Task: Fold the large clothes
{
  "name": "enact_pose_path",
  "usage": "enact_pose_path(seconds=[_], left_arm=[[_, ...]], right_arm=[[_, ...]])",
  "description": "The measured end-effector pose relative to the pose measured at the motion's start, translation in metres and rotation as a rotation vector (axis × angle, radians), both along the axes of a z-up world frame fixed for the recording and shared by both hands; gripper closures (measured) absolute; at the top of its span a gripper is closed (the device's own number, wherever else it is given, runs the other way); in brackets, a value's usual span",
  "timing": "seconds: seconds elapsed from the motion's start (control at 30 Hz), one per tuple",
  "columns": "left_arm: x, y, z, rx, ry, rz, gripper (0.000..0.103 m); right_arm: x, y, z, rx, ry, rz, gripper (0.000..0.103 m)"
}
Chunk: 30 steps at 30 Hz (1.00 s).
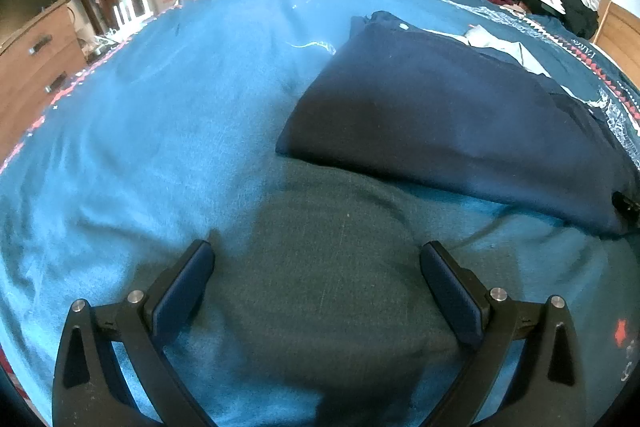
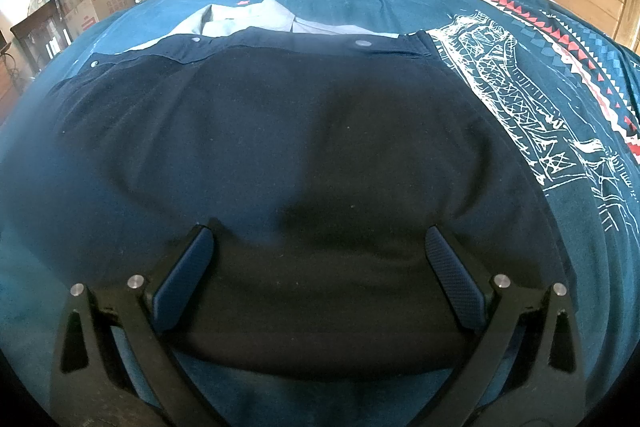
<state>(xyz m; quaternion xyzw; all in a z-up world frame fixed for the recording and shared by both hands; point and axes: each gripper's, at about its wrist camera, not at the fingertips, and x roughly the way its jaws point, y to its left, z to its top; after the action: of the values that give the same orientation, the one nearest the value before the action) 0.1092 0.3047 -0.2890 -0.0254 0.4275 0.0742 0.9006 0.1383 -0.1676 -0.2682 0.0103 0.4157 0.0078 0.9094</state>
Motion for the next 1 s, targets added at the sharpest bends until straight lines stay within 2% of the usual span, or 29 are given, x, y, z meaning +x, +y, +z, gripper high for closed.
enact_pose_path(seconds=[0.17, 0.33, 0.43, 0.5, 0.57, 0.7, 0.87, 0.93, 1.0], left_arm=[[0.001, 0.006, 0.007, -0.057, 0.045, -0.016, 0.000], [0.000, 0.033, 0.024, -0.312, 0.003, -0.033, 0.000], [0.011, 0.051, 0.022, -0.479, -0.019, -0.008, 0.001], [0.023, 0.053, 0.020, -0.537, -0.028, -0.005, 0.001], [0.036, 0.049, 0.018, -0.554, -0.026, -0.013, 0.001], [0.057, 0.050, 0.011, -0.566, -0.026, 0.040, 0.001], [0.071, 0.045, 0.008, -0.546, -0.050, 0.062, 0.001], [0.075, 0.043, 0.007, -0.535, -0.067, 0.072, 0.004], [0.076, 0.043, 0.007, -0.553, -0.083, 0.079, 0.017]], right_arm=[[0.000, 0.000, 0.000, 0.000, 0.000, 0.000, 0.000], [0.000, 0.000, 0.000, 0.000, 0.000, 0.000, 0.000], [-0.001, 0.002, 0.000, -0.008, 0.000, -0.002, 0.000], [-0.001, 0.002, 0.000, -0.004, -0.001, -0.002, 0.000], [-0.001, 0.003, 0.000, -0.008, -0.006, -0.005, 0.000], [-0.001, 0.004, 0.000, -0.009, -0.005, -0.006, 0.000], [0.000, 0.001, 0.000, 0.000, 0.002, -0.002, 0.000], [0.001, 0.002, 0.002, -0.003, 0.016, 0.002, 0.000], [-0.001, 0.003, 0.007, -0.005, 0.040, 0.018, 0.000]])
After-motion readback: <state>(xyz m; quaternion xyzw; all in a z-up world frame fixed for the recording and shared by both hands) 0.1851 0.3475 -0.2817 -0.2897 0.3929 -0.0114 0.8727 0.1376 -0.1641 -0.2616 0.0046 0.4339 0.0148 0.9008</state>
